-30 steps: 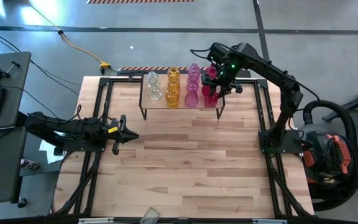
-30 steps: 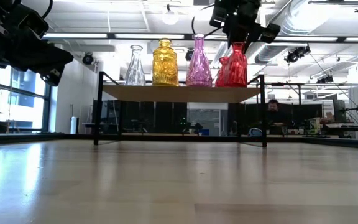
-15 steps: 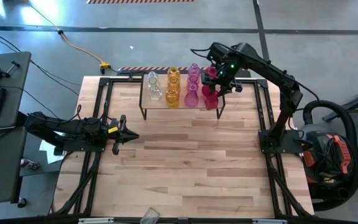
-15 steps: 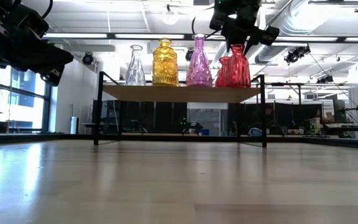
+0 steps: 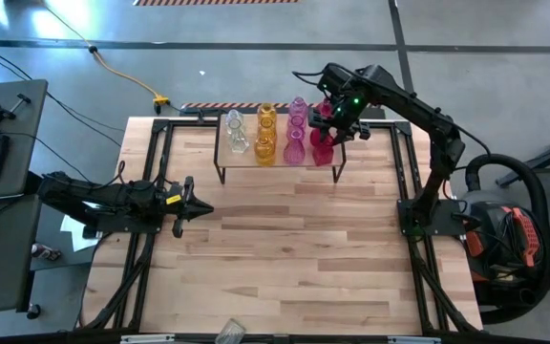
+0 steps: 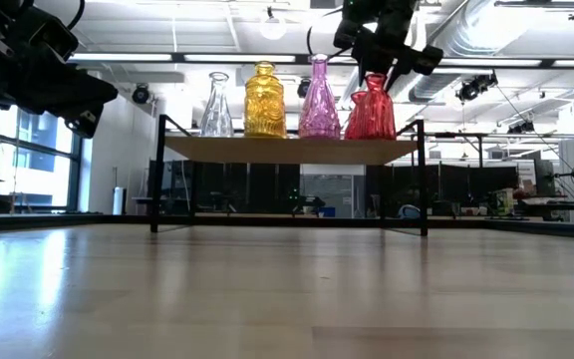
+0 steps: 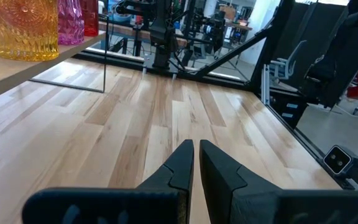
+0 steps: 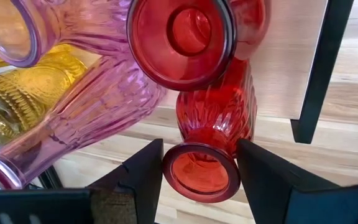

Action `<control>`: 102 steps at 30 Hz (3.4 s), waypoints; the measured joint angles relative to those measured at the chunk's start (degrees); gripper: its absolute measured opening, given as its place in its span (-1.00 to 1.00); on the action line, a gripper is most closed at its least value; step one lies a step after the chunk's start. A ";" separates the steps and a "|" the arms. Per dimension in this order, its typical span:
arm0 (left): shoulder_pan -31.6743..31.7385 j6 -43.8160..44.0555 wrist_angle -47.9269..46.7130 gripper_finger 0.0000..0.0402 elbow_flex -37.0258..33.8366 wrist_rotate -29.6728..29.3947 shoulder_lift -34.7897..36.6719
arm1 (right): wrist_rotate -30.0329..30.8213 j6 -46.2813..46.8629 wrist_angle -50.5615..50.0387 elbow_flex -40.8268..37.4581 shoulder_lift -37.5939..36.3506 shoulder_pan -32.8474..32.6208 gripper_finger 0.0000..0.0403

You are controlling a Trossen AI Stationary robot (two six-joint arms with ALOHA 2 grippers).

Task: Sort vases onto shelf
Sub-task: Put the red vase aligned with the other red vase on the shelf

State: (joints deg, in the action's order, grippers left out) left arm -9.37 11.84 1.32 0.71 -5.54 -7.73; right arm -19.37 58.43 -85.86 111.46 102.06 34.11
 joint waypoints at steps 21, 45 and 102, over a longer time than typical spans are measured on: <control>0.02 0.00 0.01 -0.91 0.00 0.00 0.01 | 0.15 -0.03 -0.03 0.00 -0.11 0.02 -0.08; 0.01 0.01 0.01 -0.91 0.00 0.00 0.00 | 3.86 -4.66 -4.13 8.98 -0.28 -0.25 0.22; 0.02 0.00 0.00 -0.91 0.00 0.00 0.02 | 51.31 -31.93 76.32 -72.98 -41.00 -36.00 0.22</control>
State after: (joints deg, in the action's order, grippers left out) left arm -9.35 11.84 1.32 0.71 -5.54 -7.70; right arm 31.94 26.50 -9.54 38.48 61.06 -1.89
